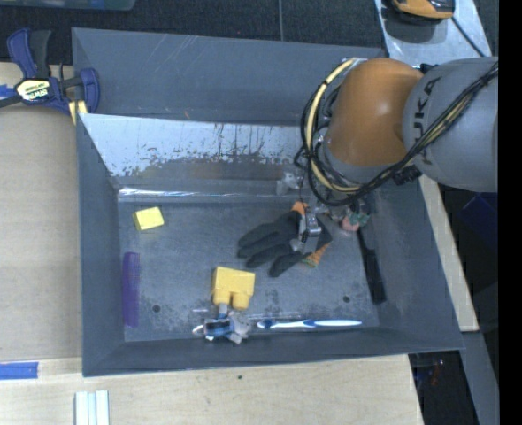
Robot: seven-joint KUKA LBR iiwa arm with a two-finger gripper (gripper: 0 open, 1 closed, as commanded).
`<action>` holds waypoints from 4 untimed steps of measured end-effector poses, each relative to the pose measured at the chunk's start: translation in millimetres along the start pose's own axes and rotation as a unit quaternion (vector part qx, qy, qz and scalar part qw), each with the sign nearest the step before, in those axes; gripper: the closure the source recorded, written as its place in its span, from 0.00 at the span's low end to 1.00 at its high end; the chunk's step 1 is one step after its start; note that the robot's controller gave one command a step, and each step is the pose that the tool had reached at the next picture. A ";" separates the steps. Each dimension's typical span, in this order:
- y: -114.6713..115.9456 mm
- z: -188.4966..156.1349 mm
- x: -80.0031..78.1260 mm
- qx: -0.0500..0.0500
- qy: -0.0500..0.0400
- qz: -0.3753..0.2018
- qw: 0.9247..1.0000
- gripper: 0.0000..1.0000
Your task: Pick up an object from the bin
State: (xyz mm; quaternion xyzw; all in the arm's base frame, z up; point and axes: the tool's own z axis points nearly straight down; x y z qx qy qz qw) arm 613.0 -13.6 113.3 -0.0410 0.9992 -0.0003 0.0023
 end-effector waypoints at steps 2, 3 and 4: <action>10.0 40.7 -1.1 0.001 -0.007 0.053 0.999 1.00; 10.0 40.7 -1.1 0.001 -0.007 0.053 0.999 1.00; 10.1 29.6 0.8 0.001 -0.005 0.053 0.999 1.00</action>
Offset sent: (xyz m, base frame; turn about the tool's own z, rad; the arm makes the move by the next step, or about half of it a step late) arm -0.0018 0.0106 -0.0433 0.1055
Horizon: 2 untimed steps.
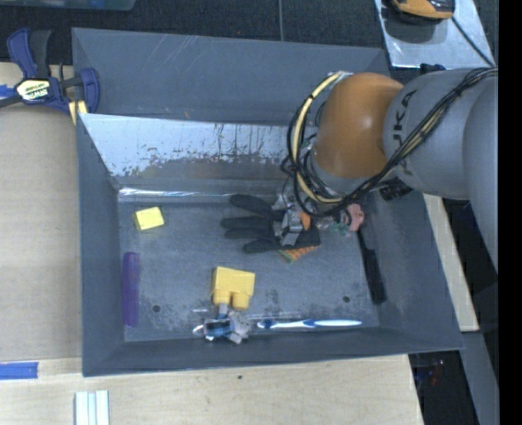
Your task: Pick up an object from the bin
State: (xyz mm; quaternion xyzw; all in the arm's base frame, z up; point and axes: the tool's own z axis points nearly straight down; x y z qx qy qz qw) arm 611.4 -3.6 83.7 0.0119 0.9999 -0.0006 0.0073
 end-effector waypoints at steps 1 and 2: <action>-0.1 -31.4 -0.8 0.000 -0.001 0.000 1.000 1.00; -0.3 -65.4 -1.1 0.000 0.000 0.000 1.000 1.00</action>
Offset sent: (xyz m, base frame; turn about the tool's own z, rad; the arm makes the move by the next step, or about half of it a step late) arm 0.0001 -0.0001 0.1021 0.0000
